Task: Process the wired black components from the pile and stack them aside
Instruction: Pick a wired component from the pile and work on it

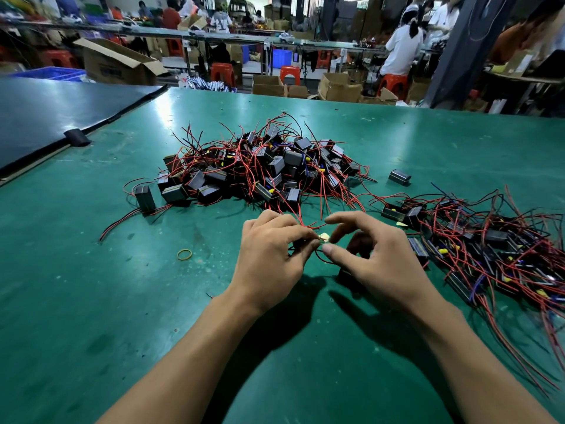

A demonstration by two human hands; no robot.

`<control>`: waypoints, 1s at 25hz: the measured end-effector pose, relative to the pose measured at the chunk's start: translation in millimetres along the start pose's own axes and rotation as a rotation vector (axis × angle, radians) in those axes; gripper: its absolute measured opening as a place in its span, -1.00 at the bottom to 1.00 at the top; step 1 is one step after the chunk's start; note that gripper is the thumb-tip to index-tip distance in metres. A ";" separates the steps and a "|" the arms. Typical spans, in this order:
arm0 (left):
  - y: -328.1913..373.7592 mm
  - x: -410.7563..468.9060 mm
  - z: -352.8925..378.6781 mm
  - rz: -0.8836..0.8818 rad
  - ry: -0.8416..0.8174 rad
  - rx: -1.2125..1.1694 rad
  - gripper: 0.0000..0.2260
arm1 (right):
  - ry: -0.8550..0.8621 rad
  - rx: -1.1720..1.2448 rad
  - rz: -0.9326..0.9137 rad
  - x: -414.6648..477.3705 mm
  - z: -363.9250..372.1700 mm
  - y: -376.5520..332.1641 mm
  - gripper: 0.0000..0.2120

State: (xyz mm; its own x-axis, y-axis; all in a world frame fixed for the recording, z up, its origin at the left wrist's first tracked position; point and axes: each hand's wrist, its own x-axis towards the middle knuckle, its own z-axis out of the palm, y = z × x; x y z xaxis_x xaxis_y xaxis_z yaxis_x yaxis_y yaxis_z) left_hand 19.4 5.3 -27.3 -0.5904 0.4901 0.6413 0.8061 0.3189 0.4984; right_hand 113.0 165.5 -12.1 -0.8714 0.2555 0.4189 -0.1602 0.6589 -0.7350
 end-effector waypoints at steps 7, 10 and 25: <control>-2.6 0.8 0.1 -0.005 -0.046 -0.032 -0.95 | 0.007 -0.114 -0.175 2.5 2.5 12.6 -0.84; -4.1 1.2 -0.1 -0.002 -0.056 -0.047 -0.95 | -0.002 -0.114 -0.165 2.1 1.9 10.4 -0.87; 2.1 0.2 0.8 0.087 0.043 0.055 -0.93 | -0.121 0.206 0.312 5.4 3.9 -4.7 -0.77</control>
State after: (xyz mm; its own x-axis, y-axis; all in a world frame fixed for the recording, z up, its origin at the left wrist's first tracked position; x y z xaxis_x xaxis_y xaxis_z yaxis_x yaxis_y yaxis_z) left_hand 21.0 6.7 -26.6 -0.5180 0.4832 0.7058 0.8549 0.3212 0.4074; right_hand 107.2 161.1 -8.5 -0.9394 0.3275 0.1016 0.0420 0.4039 -0.9138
